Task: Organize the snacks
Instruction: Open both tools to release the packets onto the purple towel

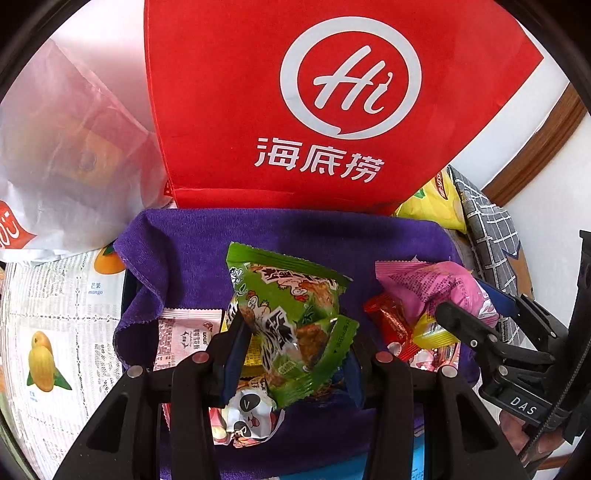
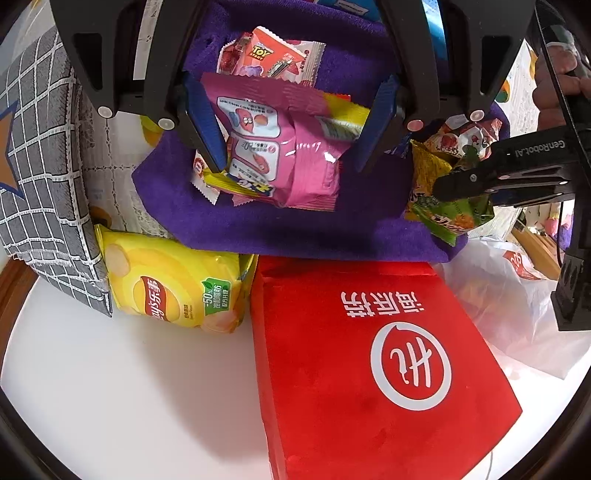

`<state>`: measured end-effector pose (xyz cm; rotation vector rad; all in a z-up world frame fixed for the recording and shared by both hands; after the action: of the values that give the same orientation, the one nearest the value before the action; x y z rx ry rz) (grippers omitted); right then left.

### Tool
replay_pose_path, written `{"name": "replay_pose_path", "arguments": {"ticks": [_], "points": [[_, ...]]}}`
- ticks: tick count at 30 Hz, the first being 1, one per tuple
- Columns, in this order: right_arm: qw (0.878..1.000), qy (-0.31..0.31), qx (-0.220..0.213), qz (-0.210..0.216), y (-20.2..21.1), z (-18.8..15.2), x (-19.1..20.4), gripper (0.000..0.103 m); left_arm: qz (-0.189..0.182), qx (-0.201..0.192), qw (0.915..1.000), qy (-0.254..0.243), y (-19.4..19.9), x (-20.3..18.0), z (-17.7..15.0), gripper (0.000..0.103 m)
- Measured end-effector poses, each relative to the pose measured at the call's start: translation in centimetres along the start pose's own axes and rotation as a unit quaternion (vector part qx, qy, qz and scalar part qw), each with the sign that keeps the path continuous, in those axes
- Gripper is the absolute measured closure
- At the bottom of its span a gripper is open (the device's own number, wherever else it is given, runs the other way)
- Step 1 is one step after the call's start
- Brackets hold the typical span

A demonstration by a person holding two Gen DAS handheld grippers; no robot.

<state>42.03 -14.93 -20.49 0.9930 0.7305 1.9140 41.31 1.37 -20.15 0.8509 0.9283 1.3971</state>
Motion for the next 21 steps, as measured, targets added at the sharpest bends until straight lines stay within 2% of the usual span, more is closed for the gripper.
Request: {"name": "replay_pose_path", "arguments": {"ticks": [8, 16, 21], "points": [[1.000, -0.003, 0.000, -0.001, 0.1, -0.1, 0.4, 0.032, 0.003, 0.002, 1.0000, -0.004, -0.2, -0.1, 0.0, 0.057], [1.000, -0.006, -0.007, 0.015, 0.6, 0.1, 1.0, 0.032, -0.001, -0.009, 0.9999, -0.012, 0.9, -0.4, 0.2, 0.037], [1.000, 0.008, -0.022, 0.020, 2.1, 0.6, 2.2, 0.030, 0.003, -0.038, 0.9990, -0.022, 3.2, -0.6, 0.6, 0.028]]}}
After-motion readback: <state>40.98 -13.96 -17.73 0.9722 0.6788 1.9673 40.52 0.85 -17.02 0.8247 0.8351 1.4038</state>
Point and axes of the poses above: each gripper's, at about its wrist camera, not at the fingertips, and y roughly against the way its jaws point, x to its left, z to its top, the point moved 8 cm from there along -y, roughly the way its jaws point, and after that the axes turned 13 degrees about z, right-handed, at the moved point
